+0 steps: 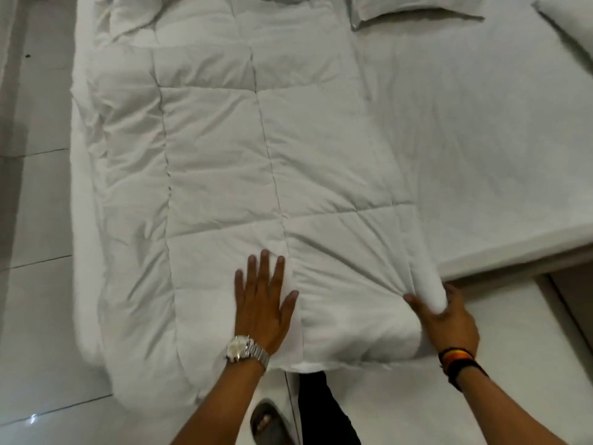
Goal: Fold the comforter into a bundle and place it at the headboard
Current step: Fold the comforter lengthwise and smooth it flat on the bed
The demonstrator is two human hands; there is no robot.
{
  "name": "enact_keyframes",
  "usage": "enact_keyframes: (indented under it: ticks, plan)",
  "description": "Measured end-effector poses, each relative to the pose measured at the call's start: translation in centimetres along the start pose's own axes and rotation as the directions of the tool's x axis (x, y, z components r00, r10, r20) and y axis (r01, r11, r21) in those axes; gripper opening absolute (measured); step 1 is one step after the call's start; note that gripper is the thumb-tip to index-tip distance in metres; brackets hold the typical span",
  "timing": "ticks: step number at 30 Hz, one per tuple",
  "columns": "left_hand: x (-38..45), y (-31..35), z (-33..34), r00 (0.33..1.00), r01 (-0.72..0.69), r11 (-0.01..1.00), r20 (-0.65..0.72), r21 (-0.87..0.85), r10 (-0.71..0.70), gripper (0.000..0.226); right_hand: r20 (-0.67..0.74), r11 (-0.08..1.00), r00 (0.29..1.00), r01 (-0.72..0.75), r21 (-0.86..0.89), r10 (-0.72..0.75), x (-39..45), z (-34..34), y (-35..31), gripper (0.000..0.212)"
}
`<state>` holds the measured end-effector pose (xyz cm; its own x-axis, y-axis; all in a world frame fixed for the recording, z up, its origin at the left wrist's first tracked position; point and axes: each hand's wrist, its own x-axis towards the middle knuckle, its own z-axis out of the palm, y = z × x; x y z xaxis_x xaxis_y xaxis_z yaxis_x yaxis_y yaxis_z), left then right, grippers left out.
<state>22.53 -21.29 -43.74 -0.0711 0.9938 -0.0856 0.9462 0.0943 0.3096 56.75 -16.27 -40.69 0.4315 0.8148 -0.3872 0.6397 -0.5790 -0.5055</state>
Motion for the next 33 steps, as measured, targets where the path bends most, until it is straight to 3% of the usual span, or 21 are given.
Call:
enact_keyframes:
  ticks: [2,4,6,8,11,15,20,24,26,30,33]
  plan:
    - [-0.9,-0.6,-0.6,1.0,0.001,0.999,0.001,0.039,-0.001,0.072,-0.026,1.0,1.0,-0.002,-0.016,0.002,-1.6,0.9,2.2,0.118]
    - [-2.3,-2.9,-1.8,0.964,0.246,0.968,-0.094,-0.04,-0.249,0.074,-0.035,1.0,0.999,0.003,-0.002,-0.003,-4.7,2.4,2.5,0.119]
    - [-4.8,-7.0,-3.7,0.801,0.544,0.821,-0.186,-0.172,-0.569,0.084,-0.006,0.993,0.994,0.108,0.037,-0.108,-9.8,4.4,1.6,0.103]
    - [-7.2,-11.6,-5.3,0.644,0.699,0.654,-0.144,-0.288,-0.751,0.106,0.032,0.958,0.957,0.286,0.031,-0.287,-14.8,7.3,0.0,0.093]
    - [-8.2,-15.6,-7.5,0.561,0.735,0.473,0.044,-0.486,-0.827,0.129,0.148,0.846,0.834,0.531,0.052,-0.532,-19.1,13.2,-4.6,0.086]
    - [-6.8,-16.6,-8.9,0.503,0.736,0.317,0.17,-0.599,-0.847,0.126,0.237,0.718,0.691,0.694,0.05,-0.684,-20.1,18.9,-12.8,0.076]
    - [-9.5,-18.3,-10.2,0.476,0.716,0.146,0.324,-0.683,-0.818,0.08,0.187,0.618,0.601,0.784,0.048,-0.777,-19.1,21.5,-20.2,0.069]
    - [-12.7,-17.9,-10.5,0.461,0.734,0.12,0.361,-0.668,-0.811,0.086,0.403,0.565,0.591,0.802,-0.197,-0.699,-18.6,24.1,-18.9,0.079]
    - [-11.0,-19.5,-11.5,0.465,0.726,0.115,0.361,-0.678,-0.808,0.104,0.361,0.566,0.614,0.789,-0.24,-0.702,-18.1,25.3,-20.0,0.081]
    - [-1.7,-24.5,-14.5,0.585,0.611,0.093,0.369,-0.786,-0.722,0.115,0.223,0.563,0.619,0.782,-0.267,-0.753,-16.6,28.0,-28.0,0.08]
    - [7.9,-27.9,-15.5,0.648,0.593,0.093,0.405,-0.8,-0.645,0.122,0.161,0.628,0.695,0.708,-0.323,-0.701,-14.2,31.7,-32.8,0.081]
